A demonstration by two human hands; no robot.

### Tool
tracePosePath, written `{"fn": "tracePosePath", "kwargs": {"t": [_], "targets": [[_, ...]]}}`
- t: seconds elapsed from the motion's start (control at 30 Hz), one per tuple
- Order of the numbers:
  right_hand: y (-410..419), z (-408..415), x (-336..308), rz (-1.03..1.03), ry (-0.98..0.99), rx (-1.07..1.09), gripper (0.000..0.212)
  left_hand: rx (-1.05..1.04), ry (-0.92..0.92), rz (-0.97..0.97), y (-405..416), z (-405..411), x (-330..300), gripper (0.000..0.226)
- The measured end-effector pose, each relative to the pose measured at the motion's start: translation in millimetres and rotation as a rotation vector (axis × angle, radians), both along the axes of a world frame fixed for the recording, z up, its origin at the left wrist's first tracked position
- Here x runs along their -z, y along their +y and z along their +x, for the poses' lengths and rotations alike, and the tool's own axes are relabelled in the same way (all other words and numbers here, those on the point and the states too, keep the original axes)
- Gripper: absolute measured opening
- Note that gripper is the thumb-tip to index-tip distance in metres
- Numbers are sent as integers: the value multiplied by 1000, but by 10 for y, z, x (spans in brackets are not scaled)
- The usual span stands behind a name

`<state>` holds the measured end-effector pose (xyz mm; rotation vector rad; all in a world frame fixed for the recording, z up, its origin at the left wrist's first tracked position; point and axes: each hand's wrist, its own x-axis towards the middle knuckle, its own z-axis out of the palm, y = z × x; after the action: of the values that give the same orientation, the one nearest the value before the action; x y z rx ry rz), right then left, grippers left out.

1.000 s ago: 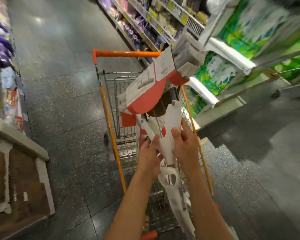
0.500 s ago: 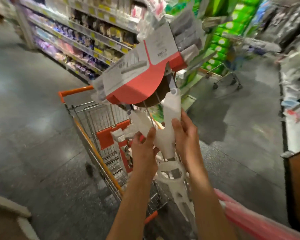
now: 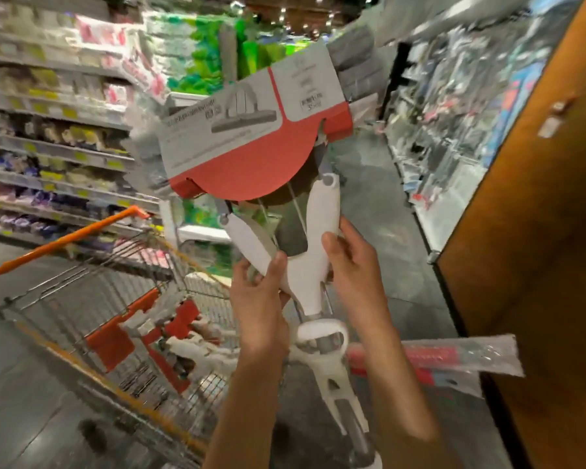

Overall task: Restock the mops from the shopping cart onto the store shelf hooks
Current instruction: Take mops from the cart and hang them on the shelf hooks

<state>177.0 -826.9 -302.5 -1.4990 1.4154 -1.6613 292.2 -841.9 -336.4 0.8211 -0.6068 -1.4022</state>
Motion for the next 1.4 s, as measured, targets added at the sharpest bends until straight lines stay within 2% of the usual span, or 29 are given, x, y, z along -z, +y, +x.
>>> {"fn": "tracePosePath", "kwargs": {"t": [0.4,0.63,0.9,1.07,1.23,1.4], "targets": [[1780,-913,-299,-101,-88,288,42,258,-13,-123,1436,-1003,-406,31],[2829,-1204,-425,-166,-131,400,41,386,-15,-141,2362,-1428,-547,26],[3950,-1577,-612,-229,-53,604,33,612,-1,-218,3254,-1951,-746,35],[4469,-1864,-769,-250,-12,776,28,758,-2,-334,3659,-2291,-889,39],[4886,-2118,-935,-259,-13,918,36,906,43,-363,3949,-2686,-1091,35],[5258,-2379,-1186,-300,17,1035,29,1043,66,-450,4158,-3148,-1326,45]]}}
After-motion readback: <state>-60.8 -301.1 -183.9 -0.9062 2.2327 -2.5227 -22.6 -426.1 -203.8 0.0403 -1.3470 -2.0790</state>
